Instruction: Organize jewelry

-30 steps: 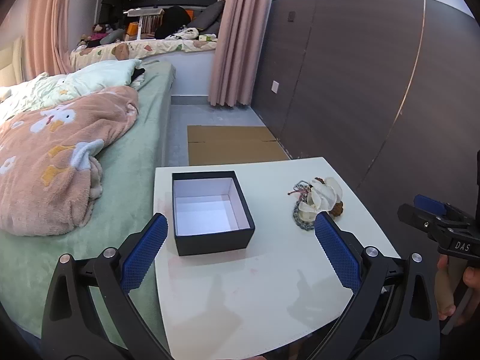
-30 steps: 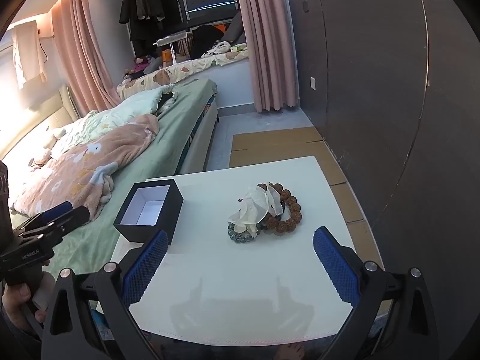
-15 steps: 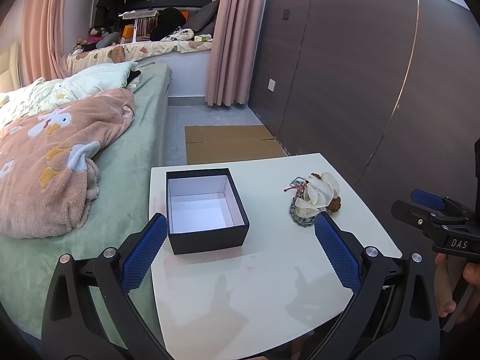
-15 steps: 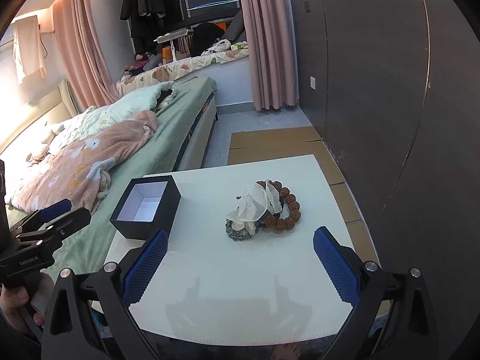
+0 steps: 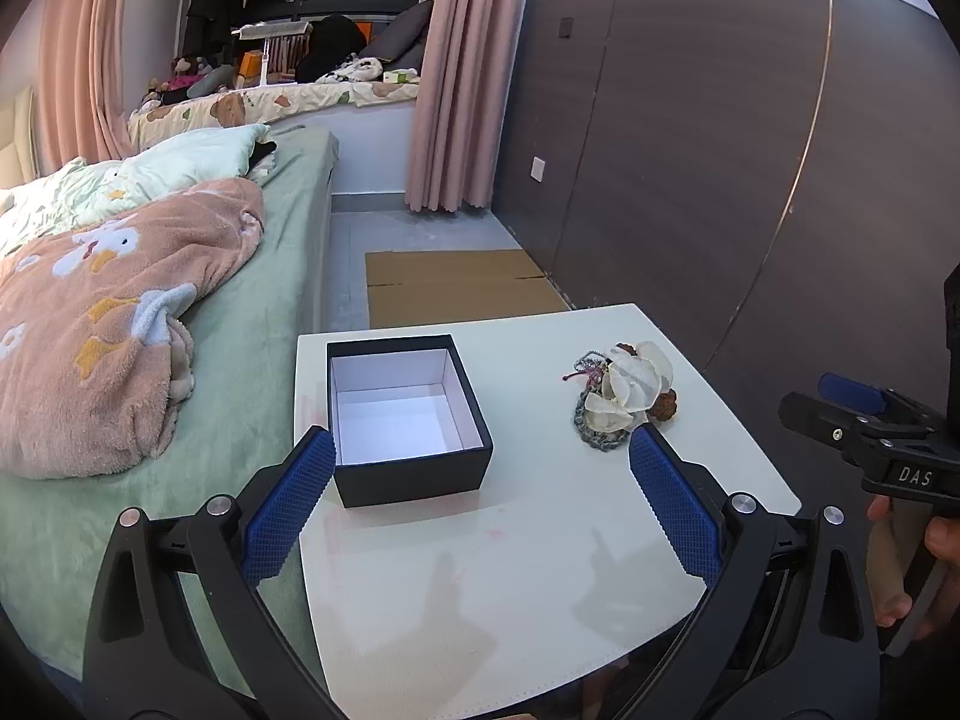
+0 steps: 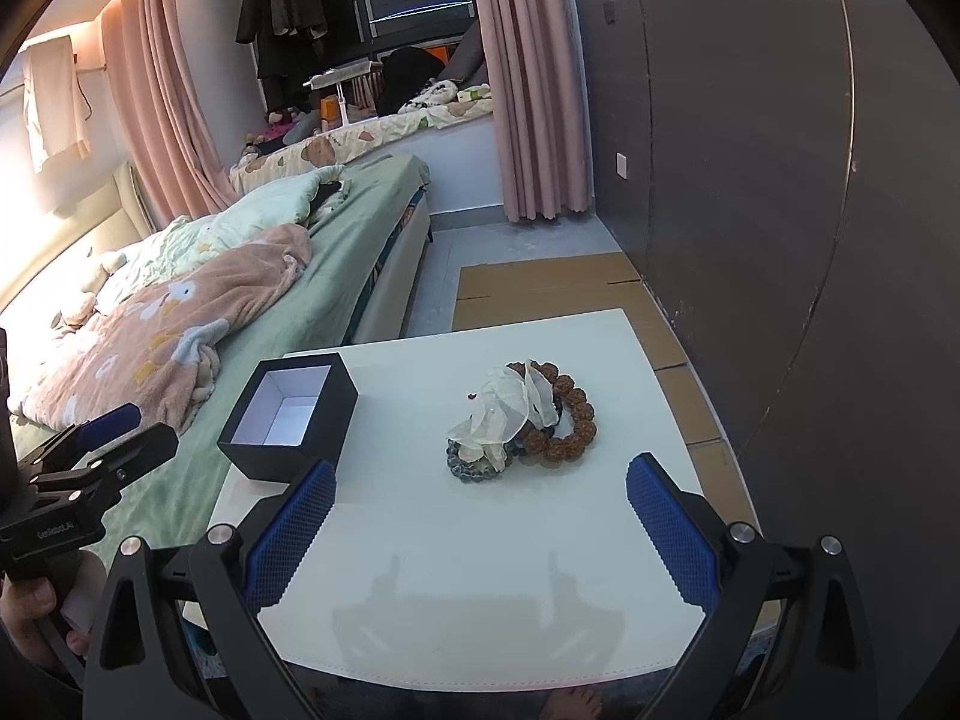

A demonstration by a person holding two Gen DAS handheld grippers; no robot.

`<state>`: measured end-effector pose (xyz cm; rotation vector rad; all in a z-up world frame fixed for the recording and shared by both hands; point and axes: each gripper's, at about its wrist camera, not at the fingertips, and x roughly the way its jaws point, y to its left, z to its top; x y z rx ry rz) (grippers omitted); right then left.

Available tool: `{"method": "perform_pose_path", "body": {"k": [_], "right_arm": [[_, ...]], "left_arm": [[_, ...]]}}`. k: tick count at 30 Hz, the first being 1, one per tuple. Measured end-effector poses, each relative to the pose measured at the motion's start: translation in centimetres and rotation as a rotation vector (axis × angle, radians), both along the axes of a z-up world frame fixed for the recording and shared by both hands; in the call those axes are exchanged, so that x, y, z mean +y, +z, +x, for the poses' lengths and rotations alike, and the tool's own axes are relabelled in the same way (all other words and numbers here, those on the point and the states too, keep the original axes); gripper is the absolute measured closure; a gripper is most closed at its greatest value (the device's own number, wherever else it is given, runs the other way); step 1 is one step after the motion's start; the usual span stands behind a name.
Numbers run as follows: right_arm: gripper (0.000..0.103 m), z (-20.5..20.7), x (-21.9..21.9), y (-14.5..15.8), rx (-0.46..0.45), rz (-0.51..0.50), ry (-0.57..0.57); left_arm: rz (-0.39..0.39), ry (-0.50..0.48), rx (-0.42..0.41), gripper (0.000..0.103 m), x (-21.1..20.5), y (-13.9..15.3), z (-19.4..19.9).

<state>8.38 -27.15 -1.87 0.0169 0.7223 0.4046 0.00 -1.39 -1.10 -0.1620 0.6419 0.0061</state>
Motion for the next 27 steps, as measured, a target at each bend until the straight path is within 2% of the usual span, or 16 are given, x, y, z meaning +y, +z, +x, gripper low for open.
{"method": "perform_pose_path", "body": {"k": [27], "right_arm": [[0.008, 0.12, -0.73, 0.12, 0.0, 0.002, -0.007]], "left_arm": [[-0.011, 0.007, 0.0, 0.005, 0.2, 0.24, -0.11]]}}
